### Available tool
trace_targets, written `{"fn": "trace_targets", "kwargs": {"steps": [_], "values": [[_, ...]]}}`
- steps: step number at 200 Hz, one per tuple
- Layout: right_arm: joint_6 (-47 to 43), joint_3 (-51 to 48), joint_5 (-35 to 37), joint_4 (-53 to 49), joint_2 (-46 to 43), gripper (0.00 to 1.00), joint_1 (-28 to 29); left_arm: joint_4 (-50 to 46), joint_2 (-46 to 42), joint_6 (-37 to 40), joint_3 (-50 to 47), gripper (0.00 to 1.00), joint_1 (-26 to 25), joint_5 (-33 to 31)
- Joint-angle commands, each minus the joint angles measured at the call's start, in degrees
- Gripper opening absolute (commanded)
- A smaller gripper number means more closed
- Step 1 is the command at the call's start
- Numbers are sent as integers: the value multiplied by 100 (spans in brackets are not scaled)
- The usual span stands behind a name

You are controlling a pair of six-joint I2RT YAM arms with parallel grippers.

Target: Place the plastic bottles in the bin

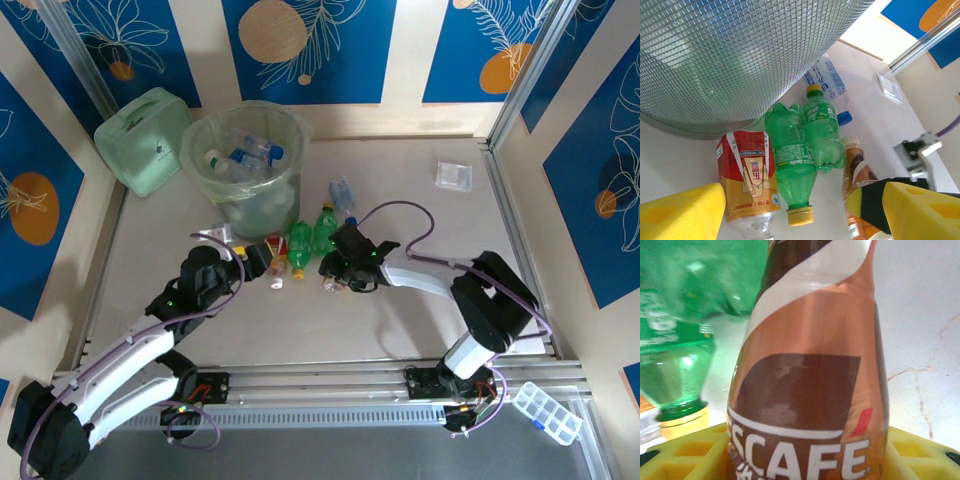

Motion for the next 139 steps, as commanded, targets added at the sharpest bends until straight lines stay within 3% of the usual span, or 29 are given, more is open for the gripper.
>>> {"fn": "trace_targets", "kwargs": {"steps": [1, 41, 57, 75, 101, 139], "values": [[36, -134, 455, -80, -541, 52, 86, 113, -9, 38, 61, 83, -32, 196], [-596, -425, 1370, 162, -1423, 48, 499, 204, -374, 176, 76, 88, -27, 494], [-1353, -472, 1993, 447, -1704, 48, 986, 475, -572, 274, -16, 89, -33, 778], [-2476, -509, 2562, 1036, -1849, 48, 1681, 1153, -822, 262, -274, 98, -34, 1226], [-3749, -716, 2384, 2061, -1911, 47, 2349, 1867, -1013, 259, -497, 99, -34, 1780], [-4453, -802, 1950, 2727, -1722, 42, 2743, 3303, -900, -54, -845, 99, -34, 2513]]}}
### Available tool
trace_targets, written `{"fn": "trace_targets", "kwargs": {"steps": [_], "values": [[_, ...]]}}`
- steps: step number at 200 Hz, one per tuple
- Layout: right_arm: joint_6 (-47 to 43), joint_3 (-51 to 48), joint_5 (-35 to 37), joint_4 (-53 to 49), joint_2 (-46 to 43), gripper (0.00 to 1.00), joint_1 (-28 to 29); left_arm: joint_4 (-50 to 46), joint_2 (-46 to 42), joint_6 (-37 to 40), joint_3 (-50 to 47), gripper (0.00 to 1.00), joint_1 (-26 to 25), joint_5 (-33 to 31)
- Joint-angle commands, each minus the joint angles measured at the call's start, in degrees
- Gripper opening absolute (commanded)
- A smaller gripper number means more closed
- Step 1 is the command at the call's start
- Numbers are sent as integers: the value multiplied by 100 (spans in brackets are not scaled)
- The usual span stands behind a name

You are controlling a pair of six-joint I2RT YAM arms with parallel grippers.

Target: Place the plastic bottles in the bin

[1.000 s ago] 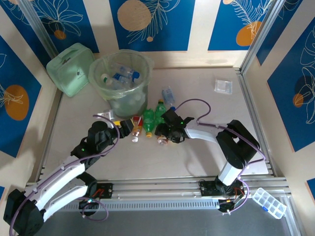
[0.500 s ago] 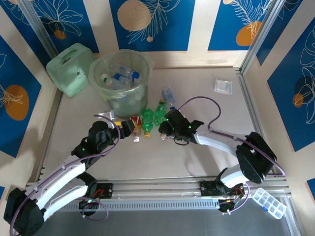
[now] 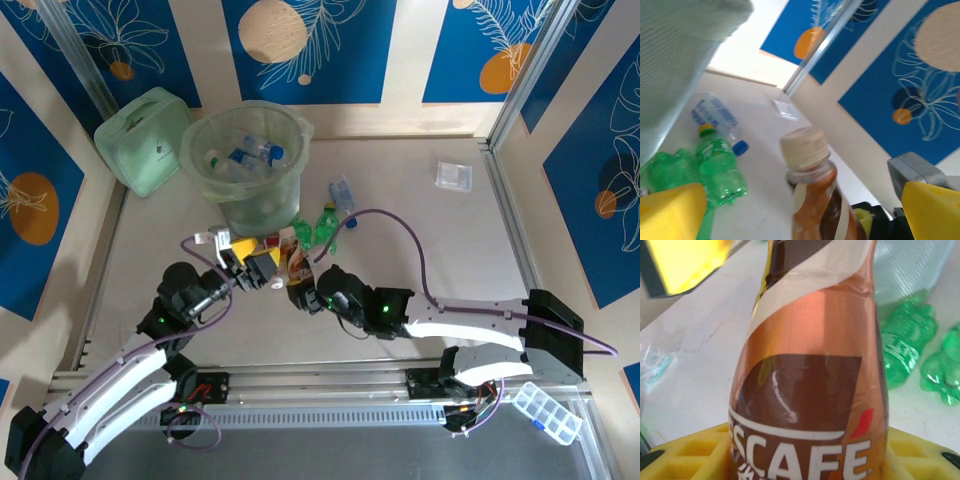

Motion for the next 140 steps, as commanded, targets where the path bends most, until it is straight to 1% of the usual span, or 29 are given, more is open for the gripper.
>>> {"fn": "trace_targets", "kwargs": {"steps": [1, 32, 48, 56, 74, 91, 108, 125, 140], "values": [[-943, -68, -125, 821, 78, 42, 153, 1307, 38, -181, -189, 99, -34, 726], [-1172, -99, -396, 1032, 160, 42, 272, 1247, 229, -138, -154, 100, -34, 674], [-1228, -124, -485, 1119, 145, 42, 316, 1350, 391, -188, -152, 98, -34, 724], [-1239, -149, -500, 1145, 123, 42, 326, 1419, 454, -217, -155, 96, -34, 748], [-1223, -179, -571, 1173, 74, 42, 313, 1580, 547, -286, -188, 85, -34, 787], [-1167, -213, -607, 1183, 14, 42, 278, 1581, 544, -279, -182, 64, -34, 814], [-1086, -251, -637, 1199, -35, 42, 232, 1606, 502, -244, -182, 47, -34, 875], [-1013, -263, -703, 1181, -58, 42, 177, 1664, 471, -235, -185, 38, -34, 928], [-999, -263, -715, 1172, -66, 42, 170, 1722, 463, -259, -186, 34, -30, 972]]}}
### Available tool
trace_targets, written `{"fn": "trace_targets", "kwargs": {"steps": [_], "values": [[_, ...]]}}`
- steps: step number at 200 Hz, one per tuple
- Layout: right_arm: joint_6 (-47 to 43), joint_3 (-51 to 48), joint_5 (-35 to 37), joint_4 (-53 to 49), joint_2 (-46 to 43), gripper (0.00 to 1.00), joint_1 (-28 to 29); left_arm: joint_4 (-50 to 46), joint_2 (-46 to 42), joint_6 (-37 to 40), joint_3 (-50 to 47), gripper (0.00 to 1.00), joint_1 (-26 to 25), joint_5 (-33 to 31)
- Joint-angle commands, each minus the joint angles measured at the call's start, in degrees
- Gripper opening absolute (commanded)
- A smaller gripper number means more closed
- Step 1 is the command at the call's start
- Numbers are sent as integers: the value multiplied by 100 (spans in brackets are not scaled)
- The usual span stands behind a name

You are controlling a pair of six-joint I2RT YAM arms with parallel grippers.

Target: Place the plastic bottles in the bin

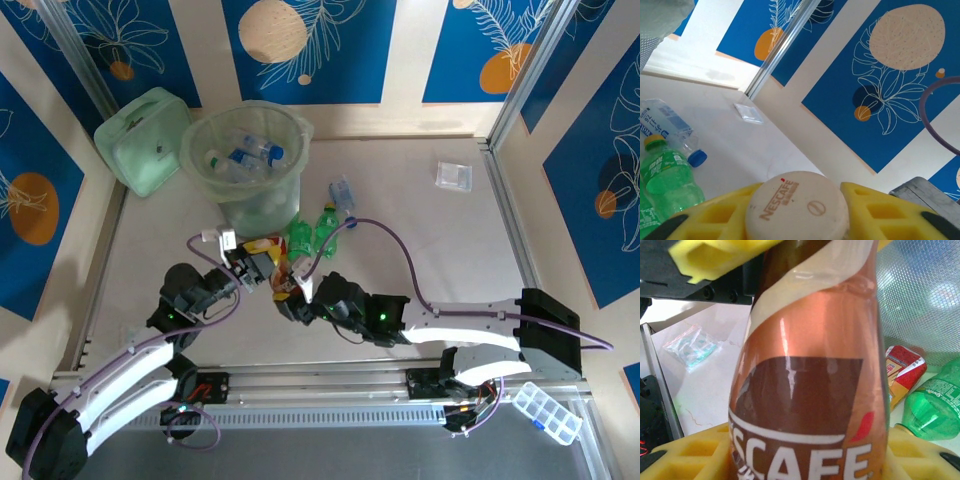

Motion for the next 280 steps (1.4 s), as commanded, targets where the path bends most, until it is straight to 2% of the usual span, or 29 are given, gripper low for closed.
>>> {"fn": "trace_targets", "kwargs": {"steps": [1, 20, 24, 35, 42, 59, 83, 102, 114, 135, 155, 189, 203, 247, 280], "values": [[81, -49, -133, 154, -154, 42, -63, 428, -93, 37, -20, 34, -32, 288], [68, -53, -80, 145, -197, 47, -60, 538, -68, -18, -25, 29, -34, 336], [73, -54, -30, 141, -215, 52, -53, 541, -66, -25, -23, 28, -34, 340], [71, -69, 131, 128, -260, 75, -40, 450, -111, -14, 32, 26, -34, 293], [85, -68, 266, 117, -300, 85, -12, 258, -178, 12, 95, 25, -34, 204], [56, -116, 457, 171, -467, 94, 51, -409, -407, 150, 366, 22, -34, -103], [-199, -333, 841, 549, -797, 94, 316, -1770, -661, 475, 1017, 15, -34, -612], [-221, -519, 1262, 758, -1038, 93, 368, -2112, -663, 538, 1462, 9, -23, -784], [-258, -695, 1453, 1005, -1203, 93, 383, -2687, -522, 600, 1995, 6, -25, -1096], [-138, -775, 1940, 1072, -1380, 93, 376, -3804, 64, 605, 3234, 4, 15, -1886], [-139, -763, 1959, 890, -1456, 92, 277, -4602, 1063, 589, 4715, 5, 178, -2002], [-27, -641, 2327, 515, -1362, 90, 149, -5866, 3011, 756, 7383, 8, 548, -1834], [75, -636, 2460, 442, -1383, 90, 84, -6158, 3604, 690, 8139, 8, 818, -1748], [385, -630, 2539, 130, -1527, 90, -95, -5970, 4835, 58, 9001, 9, 1658, -1561], [334, -634, 2462, 164, -1470, 90, -130, -5656, 5818, -574, 9402, 8, 2129, -734]]}}
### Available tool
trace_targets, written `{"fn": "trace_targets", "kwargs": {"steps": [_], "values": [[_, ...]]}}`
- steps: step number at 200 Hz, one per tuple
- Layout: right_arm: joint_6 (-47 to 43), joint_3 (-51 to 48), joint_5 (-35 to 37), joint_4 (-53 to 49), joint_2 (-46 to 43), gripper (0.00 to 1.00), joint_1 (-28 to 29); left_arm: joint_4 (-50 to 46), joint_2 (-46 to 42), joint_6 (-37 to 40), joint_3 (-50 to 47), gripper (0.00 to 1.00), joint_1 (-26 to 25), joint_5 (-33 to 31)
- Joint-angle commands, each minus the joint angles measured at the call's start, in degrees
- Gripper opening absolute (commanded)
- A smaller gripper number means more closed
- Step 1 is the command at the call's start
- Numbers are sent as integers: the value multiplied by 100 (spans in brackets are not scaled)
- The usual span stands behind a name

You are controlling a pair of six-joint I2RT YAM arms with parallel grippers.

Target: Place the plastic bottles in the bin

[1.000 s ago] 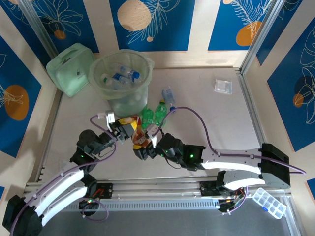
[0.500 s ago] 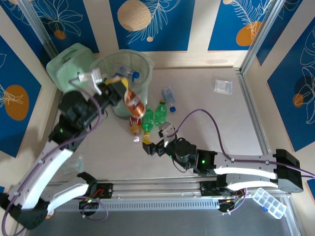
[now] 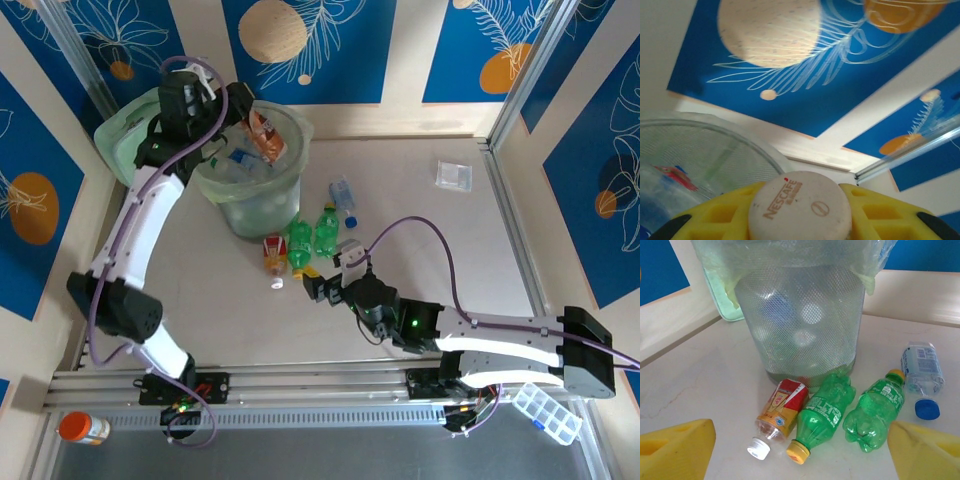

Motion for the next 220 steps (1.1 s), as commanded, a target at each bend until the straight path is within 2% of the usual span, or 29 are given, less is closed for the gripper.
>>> {"fn": "trace_targets", "kwargs": {"steps": [1, 44, 84, 133, 179, 200, 220], "values": [[111, 101, 160, 52, -76, 90, -38, 150, 573, -603, 446, 7, 290, 734], [29, 212, 79, 33, 178, 89, -42, 117, 1733, -893, 1126, 8, 336, 1274], [19, 242, 75, -10, 182, 89, -43, -216, 2299, -538, 1653, 13, 330, 1296], [42, 305, 96, -108, 300, 89, -111, -438, 2762, -339, 1696, 28, 306, 1322], [151, 383, 5, -265, 396, 89, -197, -339, 2750, -141, 1897, 27, 310, 1652], [156, 425, -49, -299, 460, 89, -200, -847, 2759, 114, 2399, 26, 303, 1640], [169, 451, -46, -331, 506, 89, -196, -1576, 2873, 525, 3017, 30, 300, 1509]]}}
